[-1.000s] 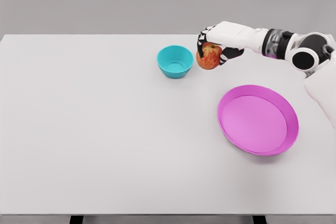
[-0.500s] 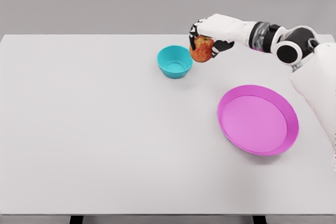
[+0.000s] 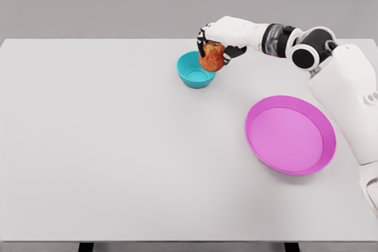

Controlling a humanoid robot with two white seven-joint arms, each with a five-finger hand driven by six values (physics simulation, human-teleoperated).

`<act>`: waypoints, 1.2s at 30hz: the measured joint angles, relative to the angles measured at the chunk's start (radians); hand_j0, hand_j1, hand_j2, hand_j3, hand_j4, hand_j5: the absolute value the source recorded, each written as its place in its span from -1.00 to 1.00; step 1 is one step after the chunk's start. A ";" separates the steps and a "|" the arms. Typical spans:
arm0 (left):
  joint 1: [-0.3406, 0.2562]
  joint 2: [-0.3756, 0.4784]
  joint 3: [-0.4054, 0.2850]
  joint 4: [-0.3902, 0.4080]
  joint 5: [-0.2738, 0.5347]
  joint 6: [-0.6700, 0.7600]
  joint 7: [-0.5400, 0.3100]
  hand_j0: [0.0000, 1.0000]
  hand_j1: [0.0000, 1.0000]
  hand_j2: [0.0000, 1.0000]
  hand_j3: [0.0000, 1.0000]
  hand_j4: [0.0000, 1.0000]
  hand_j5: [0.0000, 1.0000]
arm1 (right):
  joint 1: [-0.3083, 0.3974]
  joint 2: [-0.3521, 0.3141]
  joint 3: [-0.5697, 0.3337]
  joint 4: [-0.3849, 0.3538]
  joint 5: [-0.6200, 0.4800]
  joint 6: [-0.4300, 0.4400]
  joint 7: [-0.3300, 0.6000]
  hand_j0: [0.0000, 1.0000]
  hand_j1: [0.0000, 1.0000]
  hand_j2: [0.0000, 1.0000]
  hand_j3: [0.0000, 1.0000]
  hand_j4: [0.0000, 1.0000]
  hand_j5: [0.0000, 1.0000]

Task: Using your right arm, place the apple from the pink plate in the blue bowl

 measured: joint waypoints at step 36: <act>0.000 0.000 0.000 0.000 0.000 0.000 0.000 1.00 1.00 1.00 1.00 1.00 1.00 | -0.063 0.097 0.017 0.131 0.070 0.004 0.000 1.00 1.00 1.00 1.00 1.00 1.00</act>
